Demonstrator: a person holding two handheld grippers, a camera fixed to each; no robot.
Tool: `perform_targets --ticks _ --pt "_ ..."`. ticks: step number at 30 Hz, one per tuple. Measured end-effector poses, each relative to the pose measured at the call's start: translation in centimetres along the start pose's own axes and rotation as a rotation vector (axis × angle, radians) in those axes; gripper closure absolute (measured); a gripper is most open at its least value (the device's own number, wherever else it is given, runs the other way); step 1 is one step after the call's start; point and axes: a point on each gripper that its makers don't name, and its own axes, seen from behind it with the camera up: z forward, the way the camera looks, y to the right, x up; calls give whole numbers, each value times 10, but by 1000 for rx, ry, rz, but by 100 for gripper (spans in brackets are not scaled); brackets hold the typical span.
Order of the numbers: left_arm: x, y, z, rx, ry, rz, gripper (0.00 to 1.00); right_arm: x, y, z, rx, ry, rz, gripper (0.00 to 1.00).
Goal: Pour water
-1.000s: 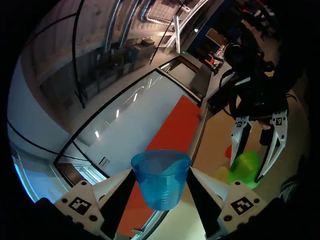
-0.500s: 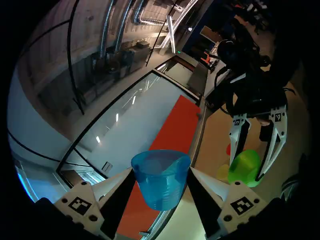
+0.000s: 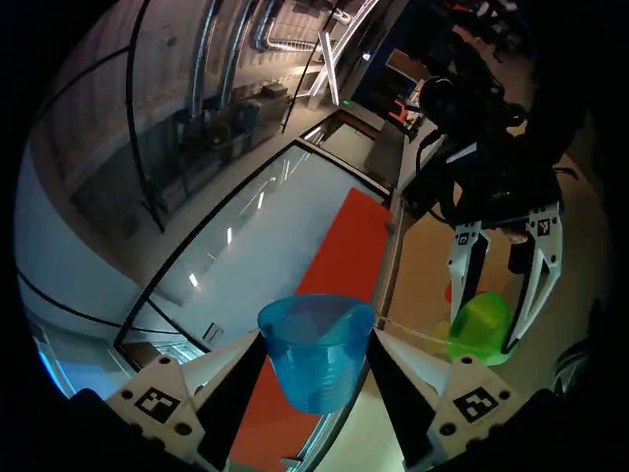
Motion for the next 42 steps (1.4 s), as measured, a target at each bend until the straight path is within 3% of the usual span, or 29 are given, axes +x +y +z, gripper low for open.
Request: perform_targets --ticks 26,42 --pt "4 4 1 -10 1 50 16 4 5 -1 -4 9 -10 9" --pt "10 0 4 -1 3 98 16 5 10 -2 -10 12 -17 9"
